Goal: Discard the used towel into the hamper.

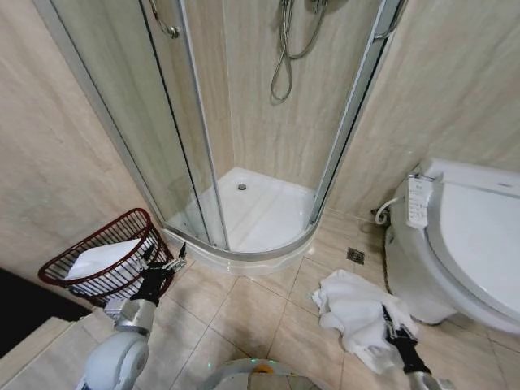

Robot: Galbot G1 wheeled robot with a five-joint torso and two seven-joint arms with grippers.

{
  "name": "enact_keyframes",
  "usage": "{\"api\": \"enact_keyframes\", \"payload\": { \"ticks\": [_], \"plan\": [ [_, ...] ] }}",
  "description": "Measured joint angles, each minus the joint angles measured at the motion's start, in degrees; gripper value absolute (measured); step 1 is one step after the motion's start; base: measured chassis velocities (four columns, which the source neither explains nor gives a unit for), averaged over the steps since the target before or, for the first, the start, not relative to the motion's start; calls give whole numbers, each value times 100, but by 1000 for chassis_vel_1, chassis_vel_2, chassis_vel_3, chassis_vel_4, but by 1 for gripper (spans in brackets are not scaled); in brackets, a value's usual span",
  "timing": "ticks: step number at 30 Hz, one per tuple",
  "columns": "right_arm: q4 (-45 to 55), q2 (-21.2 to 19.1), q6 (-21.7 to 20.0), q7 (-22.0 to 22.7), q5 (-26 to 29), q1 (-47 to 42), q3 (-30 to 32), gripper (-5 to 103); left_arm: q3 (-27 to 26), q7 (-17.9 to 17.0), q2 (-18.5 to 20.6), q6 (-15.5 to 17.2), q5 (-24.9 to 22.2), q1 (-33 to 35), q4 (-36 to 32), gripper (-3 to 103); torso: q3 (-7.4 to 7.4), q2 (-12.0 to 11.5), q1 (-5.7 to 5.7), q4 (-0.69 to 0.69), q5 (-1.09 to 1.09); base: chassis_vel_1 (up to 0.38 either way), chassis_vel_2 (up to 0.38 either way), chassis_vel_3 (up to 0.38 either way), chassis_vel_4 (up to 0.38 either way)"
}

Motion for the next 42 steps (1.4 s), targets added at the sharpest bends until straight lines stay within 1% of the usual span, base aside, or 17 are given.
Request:
{"api": "enact_keyframes", "payload": {
  "ticks": [2,5,6,9,10,14,18,19,21,23,24,27,28,30,33,39,42],
  "plan": [
    [259,4,-10,35,42,-97,62,8,0,0,0,0,0,0,0,100,0,0,0,0,-1,0,0,0,0],
    [1195,34,-145,198,172,-355,307,8,0,0,0,0,0,0,0,100,0,0,0,1,-2,0,0,0,0],
    [1195,34,-145,198,172,-355,307,8,0,0,0,0,0,0,0,100,0,0,0,1,-2,0,0,0,0],
    [2193,78,-383,367,363,-525,617,8,0,0,0,0,0,0,0,100,0,0,0,1,-1,0,0,0,0],
    [2193,78,-383,367,363,-525,617,8,0,0,0,0,0,0,0,100,0,0,0,1,-1,0,0,0,0],
    [3203,49,-617,553,561,-668,1007,8,0,0,0,0,0,0,0,100,0,1,0,2,-1,0,0,0,0],
    [3703,-9,-762,746,720,-736,1295,8,0,0,0,0,0,0,0,100,0,0,0,2,-1,0,0,0,0],
    [3703,-9,-762,746,720,-736,1295,8,0,0,0,0,0,0,0,100,0,0,0,2,-1,0,0,0,0],
    [3937,-45,-866,925,782,-754,1446,8,0,0,0,0,0,0,0,100,0,0,0,1,-1,0,0,0,0],
    [4186,-80,-993,1234,835,-741,1581,8,0,0,0,0,0,0,0,100,1,0,0,1,-1,0,0,0,0],
    [4186,-80,-993,1234,835,-741,1581,8,0,0,0,0,0,0,0,100,1,0,0,1,-1,0,0,0,0],
    [4448,-128,-1175,1729,780,-674,1605,8,0,0,0,0,0,0,0,100,0,1,0,1,-2,0,0,0,0],
    [4448,-128,-1175,1729,780,-674,1605,8,0,0,0,0,0,0,0,100,0,1,0,1,-2,0,0,0,0],
    [4556,-177,-1167,1923,705,-679,1393,8,0,0,0,0,0,0,0,100,1,0,0,1,2,0,0,0,0],
    [4670,-217,-1143,2095,662,-612,1251,8,0,0,0,0,0,0,0,100,1,0,0,1,-1,0,0,0,0],
    [4869,-296,-1159,2461,357,-275,1245,8,0,0,0,0,0,0,0,100,1,0,0,2,0,0,0,0,0],
    [5026,-340,-1181,2579,329,-205,1246,8,0,0,0,0,0,0,0,100,1,0,0,1,-2,0,0,0,0]
  ]
}}
